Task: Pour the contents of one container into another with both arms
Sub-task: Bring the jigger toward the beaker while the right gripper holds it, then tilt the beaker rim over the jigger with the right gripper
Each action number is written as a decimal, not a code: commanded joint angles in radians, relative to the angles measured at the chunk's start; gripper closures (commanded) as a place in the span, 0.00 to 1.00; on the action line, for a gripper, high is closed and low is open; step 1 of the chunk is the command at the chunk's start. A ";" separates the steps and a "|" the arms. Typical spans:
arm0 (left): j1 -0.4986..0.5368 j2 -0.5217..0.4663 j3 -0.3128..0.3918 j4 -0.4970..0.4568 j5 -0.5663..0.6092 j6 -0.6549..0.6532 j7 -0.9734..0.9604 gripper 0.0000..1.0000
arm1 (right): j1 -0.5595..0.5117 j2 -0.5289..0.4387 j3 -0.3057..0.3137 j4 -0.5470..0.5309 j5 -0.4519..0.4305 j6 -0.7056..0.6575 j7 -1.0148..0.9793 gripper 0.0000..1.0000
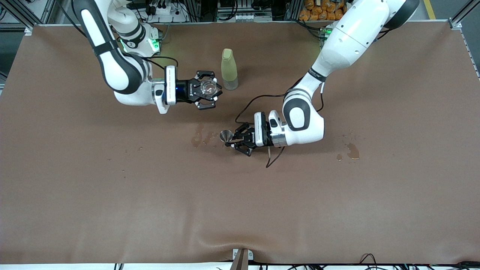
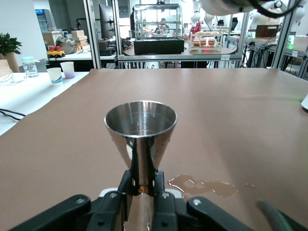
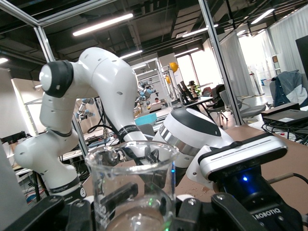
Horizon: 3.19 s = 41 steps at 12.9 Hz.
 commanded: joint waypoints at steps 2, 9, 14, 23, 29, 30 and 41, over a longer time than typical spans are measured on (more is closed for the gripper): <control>-0.033 0.010 0.009 0.016 -0.029 0.015 -0.020 1.00 | 0.063 -0.023 -0.007 -0.012 0.089 0.066 0.006 1.00; -0.033 0.006 0.012 -0.002 -0.017 0.017 0.005 1.00 | 0.089 -0.007 -0.006 -0.009 0.171 0.146 0.021 1.00; -0.033 0.006 0.012 -0.019 -0.016 0.017 0.005 1.00 | 0.103 0.014 -0.007 0.016 0.177 0.148 0.151 1.00; -0.026 0.004 0.010 -0.038 -0.017 0.017 0.010 1.00 | 0.114 0.149 -0.007 0.128 0.232 0.148 0.263 1.00; -0.026 0.004 0.010 -0.044 -0.017 0.017 0.007 1.00 | 0.109 0.169 -0.007 0.133 0.232 0.148 0.341 1.00; -0.026 0.004 0.010 -0.044 -0.017 0.017 0.007 1.00 | 0.106 0.170 -0.007 0.131 0.232 0.146 0.363 1.00; -0.028 0.004 0.010 -0.047 -0.017 0.017 0.003 1.00 | 0.095 0.186 -0.007 0.131 0.234 0.146 0.515 1.00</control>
